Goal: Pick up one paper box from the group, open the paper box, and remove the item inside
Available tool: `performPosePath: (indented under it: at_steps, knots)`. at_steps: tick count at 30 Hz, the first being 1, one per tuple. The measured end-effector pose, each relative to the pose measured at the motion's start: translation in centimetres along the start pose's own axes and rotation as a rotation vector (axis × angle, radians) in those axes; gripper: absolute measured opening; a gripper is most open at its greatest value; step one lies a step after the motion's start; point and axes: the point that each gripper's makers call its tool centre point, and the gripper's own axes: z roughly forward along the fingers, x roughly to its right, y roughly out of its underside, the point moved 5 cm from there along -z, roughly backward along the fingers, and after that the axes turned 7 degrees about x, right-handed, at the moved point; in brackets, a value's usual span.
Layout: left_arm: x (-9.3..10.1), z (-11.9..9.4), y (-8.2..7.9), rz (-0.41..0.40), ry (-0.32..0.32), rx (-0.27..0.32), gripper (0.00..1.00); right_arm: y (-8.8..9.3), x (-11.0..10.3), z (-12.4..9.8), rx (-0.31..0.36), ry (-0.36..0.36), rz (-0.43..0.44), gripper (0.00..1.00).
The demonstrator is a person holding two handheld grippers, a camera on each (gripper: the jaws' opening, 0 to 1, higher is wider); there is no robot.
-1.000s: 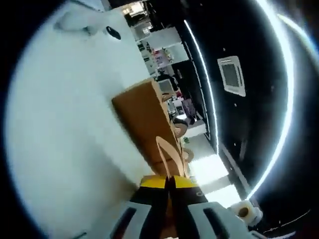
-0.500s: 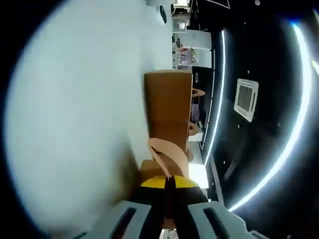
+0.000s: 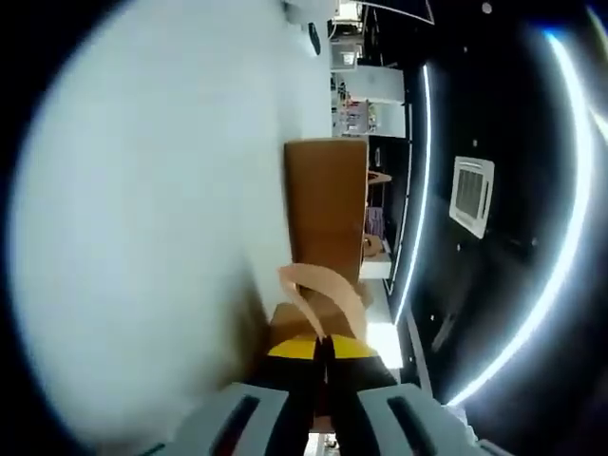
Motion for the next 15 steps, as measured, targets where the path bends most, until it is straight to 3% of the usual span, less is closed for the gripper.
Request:
performPosePath:
  at_steps: [7,15]
  knots:
    - [-0.05,0.19,0.24,-0.002,-0.001,0.008,0.06,0.34,-0.28,-0.16,0.025,-0.003,0.028,0.04]
    - [0.06,0.28,0.56,0.084,-0.004,0.036,0.06,0.27,-0.47,-0.17,0.028,-0.01,0.017,0.04]
